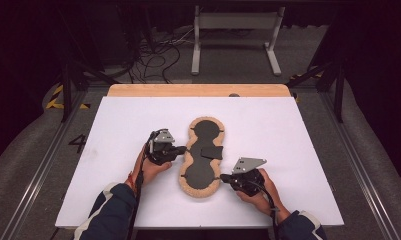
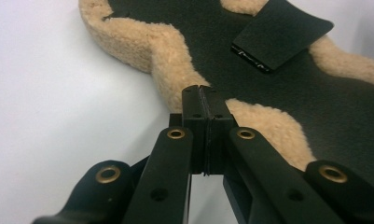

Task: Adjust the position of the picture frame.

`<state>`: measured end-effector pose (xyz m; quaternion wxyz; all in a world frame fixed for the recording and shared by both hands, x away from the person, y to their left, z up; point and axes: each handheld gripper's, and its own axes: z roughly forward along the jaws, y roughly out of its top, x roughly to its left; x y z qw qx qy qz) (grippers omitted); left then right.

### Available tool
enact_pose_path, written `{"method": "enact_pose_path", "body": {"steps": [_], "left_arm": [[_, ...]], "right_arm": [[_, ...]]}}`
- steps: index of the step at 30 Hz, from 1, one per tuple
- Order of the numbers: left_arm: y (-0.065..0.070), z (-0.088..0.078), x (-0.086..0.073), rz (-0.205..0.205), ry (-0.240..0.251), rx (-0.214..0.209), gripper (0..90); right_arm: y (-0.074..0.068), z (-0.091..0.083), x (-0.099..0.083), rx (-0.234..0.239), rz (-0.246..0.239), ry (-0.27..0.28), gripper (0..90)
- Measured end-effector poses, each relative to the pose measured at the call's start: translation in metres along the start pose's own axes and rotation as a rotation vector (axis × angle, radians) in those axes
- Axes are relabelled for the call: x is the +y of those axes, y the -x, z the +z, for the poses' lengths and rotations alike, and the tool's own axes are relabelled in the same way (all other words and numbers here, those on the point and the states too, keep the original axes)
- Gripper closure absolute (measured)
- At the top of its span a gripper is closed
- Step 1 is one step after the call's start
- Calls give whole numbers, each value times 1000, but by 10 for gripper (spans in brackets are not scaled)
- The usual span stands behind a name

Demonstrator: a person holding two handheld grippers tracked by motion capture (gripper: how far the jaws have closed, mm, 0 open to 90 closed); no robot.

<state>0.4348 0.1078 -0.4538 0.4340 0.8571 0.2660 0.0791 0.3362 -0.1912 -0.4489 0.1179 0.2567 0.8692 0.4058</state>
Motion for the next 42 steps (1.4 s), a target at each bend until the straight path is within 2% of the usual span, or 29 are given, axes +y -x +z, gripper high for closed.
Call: {"method": "enact_pose_path", "body": {"steps": [1,2,3,4,6,7,8,10,14,16,18,22,26,27,29,31,33,37,39,42], "left_arm": [[2,0,0,-1,-3,6,900],[3,0,1,6,-10,16,899],[4,0,1,12,-12,24,896],[5,0,1,12,-11,31,891],[3,0,0,0,-7,50,842],[2,1,-1,-1,-12,63,821],[2,1,-1,-1,-12,63,822],[0,4,-1,1,-14,85,822],[-2,7,1,-1,-16,114,799],[-3,9,3,2,-16,123,799],[-4,10,4,-12,-15,109,833],[-4,12,5,0,-16,90,883],[-4,13,5,5,-14,68,899],[-2,13,5,-6,-14,55,899],[-1,14,6,11,-21,46,900],[1,15,7,11,-23,27,900],[2,16,8,32,-28,20,900],[5,17,8,34,-30,1,900],[5,17,9,51,-33,6,899],[5,15,8,45,-31,18,852]], "right_arm": [[-4,-1,0,25,-8,6,900],[-13,-2,2,-27,-50,-15,900],[-18,-2,3,-55,-76,-30,900],[-18,-3,4,-62,-87,-31,900],[-13,-4,3,-89,-63,-23,900],[-7,-4,2,-106,-37,-26,900],[-7,-4,2,-106,-37,-26,900],[2,-2,1,-128,10,-32,900],[6,11,4,-149,-1,-58,900],[8,16,6,-145,9,-57,900],[10,18,6,-140,12,-57,900],[13,17,4,-87,22,-49,900],[8,17,4,-40,-14,-55,900],[5,17,5,-24,-26,-58,900],[-3,17,5,-4,-53,-64,900],[-10,17,5,3,-68,-68,900],[-18,17,5,7,-79,-70,900],[-29,18,5,7,-95,-71,900],[-34,18,5,1,-106,-76,900],[-34,18,5,-3,-103,-72,900]]}}
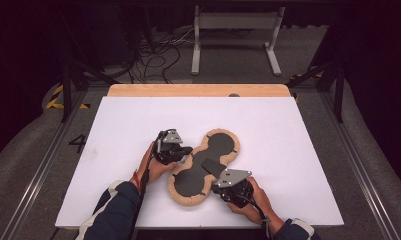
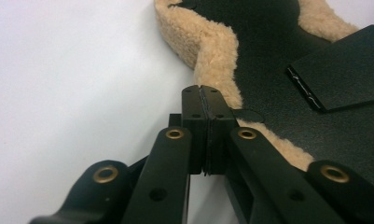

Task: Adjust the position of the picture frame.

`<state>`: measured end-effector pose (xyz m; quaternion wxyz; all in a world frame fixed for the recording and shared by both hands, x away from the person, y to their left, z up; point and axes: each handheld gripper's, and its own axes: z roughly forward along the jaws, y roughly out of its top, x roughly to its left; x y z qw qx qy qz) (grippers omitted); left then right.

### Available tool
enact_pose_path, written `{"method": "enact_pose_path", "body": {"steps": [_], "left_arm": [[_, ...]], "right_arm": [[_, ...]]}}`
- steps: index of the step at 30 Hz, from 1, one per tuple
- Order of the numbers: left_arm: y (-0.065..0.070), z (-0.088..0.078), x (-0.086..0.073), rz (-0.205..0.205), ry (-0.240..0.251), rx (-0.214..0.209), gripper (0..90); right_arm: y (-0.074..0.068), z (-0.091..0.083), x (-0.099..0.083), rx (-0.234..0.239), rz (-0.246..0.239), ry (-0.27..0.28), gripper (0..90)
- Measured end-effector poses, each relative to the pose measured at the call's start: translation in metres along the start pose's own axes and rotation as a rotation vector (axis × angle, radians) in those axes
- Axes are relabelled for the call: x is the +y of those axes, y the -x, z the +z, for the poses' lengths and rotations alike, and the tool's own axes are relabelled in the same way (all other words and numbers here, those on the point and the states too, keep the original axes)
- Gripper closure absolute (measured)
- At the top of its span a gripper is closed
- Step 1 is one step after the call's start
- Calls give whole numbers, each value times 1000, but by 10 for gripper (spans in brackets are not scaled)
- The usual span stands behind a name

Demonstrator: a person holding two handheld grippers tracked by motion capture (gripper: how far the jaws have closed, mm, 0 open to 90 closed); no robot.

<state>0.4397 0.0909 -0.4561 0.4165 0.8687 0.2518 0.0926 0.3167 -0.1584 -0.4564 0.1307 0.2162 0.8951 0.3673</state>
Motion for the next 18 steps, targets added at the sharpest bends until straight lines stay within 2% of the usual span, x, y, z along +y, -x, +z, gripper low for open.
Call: {"method": "enact_pose_path", "body": {"steps": [4,9,15,17,18], "left_arm": [[-2,-11,-1,-14,23,6,805],[6,-31,-6,22,18,24,799],[31,-68,-29,25,34,56,805],[44,-80,-43,49,11,88,804],[48,-86,-50,35,15,87,801]], "right_arm": [[1,-1,-1,1,-6,6,900],[-2,0,-1,7,-22,-6,900],[-5,2,1,-5,-15,1,900],[-7,4,2,-11,-14,4,900],[-8,5,3,-14,-6,8,900]]}}
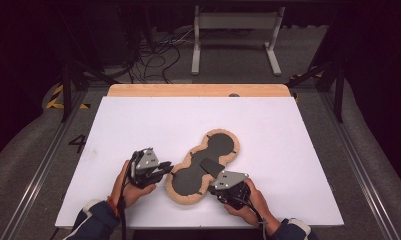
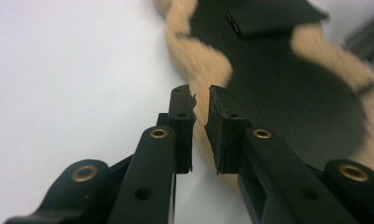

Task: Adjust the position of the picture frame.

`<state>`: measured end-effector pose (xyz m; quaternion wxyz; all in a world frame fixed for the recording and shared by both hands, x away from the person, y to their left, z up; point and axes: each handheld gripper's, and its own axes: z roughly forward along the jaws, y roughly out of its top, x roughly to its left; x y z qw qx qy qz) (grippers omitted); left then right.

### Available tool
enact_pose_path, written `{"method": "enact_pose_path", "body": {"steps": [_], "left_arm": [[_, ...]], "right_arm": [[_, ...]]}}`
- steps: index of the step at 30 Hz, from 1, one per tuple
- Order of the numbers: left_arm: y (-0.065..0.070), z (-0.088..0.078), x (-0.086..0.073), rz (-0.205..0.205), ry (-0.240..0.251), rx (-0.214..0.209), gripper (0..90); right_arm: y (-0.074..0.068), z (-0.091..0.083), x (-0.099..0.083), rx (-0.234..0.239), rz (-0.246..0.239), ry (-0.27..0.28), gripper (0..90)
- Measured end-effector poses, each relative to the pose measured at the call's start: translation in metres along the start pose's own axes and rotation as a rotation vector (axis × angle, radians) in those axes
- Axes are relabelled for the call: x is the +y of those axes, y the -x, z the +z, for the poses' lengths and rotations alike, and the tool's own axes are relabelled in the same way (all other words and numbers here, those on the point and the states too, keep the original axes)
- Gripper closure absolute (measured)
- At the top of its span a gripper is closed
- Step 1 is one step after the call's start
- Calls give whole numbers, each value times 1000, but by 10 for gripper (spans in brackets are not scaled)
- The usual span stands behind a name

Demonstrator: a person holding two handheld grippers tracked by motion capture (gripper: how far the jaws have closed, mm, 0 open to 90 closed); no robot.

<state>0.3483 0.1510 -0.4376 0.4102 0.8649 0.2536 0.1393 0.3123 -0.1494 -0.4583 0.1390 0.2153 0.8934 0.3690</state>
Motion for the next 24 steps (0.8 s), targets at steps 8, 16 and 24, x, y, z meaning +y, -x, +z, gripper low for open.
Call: {"method": "enact_pose_path", "body": {"steps": [8,16,24], "left_arm": [[19,-31,-36,-72,-12,-13,801],[33,-29,-39,-76,-34,-32,790],[48,-23,-39,-94,-61,-32,795]], "right_arm": [[-7,8,8,-15,8,12,873],[24,-34,14,-68,40,125,893],[105,-52,8,-293,166,144,900]]}}
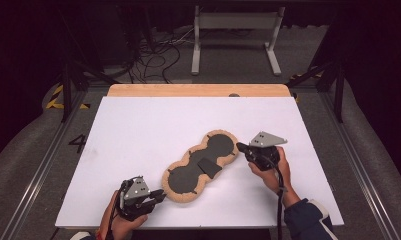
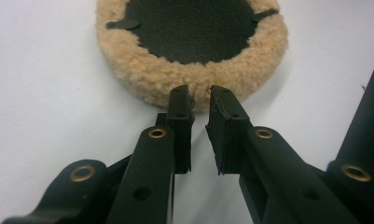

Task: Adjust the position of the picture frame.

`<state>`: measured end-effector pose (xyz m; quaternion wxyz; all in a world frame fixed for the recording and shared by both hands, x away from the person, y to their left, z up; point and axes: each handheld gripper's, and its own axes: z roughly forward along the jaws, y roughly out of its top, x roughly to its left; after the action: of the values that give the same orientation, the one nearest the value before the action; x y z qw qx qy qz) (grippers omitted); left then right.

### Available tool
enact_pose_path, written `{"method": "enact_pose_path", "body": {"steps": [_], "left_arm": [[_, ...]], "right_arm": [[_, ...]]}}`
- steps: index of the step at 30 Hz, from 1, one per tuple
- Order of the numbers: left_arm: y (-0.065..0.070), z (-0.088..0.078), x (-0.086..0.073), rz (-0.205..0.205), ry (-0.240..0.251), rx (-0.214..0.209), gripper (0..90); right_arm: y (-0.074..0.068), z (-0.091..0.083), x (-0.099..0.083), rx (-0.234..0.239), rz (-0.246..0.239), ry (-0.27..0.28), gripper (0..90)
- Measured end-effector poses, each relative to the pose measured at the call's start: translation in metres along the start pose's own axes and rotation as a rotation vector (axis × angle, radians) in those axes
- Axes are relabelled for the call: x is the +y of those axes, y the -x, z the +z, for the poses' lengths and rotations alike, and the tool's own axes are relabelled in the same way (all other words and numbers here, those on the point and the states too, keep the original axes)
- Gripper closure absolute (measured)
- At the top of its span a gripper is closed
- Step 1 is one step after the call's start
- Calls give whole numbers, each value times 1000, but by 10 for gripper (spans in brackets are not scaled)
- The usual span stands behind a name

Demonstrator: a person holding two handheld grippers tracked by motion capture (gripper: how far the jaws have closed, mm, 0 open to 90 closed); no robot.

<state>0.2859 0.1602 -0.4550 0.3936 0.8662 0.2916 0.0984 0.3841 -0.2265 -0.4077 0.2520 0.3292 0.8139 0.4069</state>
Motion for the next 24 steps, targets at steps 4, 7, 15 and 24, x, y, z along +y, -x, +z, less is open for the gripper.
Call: {"method": "enact_pose_path", "body": {"steps": [4,7,15,24], "left_arm": [[4,3,0,-15,1,11,792],[2,7,-1,-39,6,28,787],[1,9,4,-52,32,52,736],[0,9,-1,-70,-12,65,766]], "right_arm": [[22,21,0,-20,22,-59,900],[36,39,-2,9,79,-79,900],[55,81,-6,-1,87,-186,900],[59,83,-10,44,110,-187,900]]}}
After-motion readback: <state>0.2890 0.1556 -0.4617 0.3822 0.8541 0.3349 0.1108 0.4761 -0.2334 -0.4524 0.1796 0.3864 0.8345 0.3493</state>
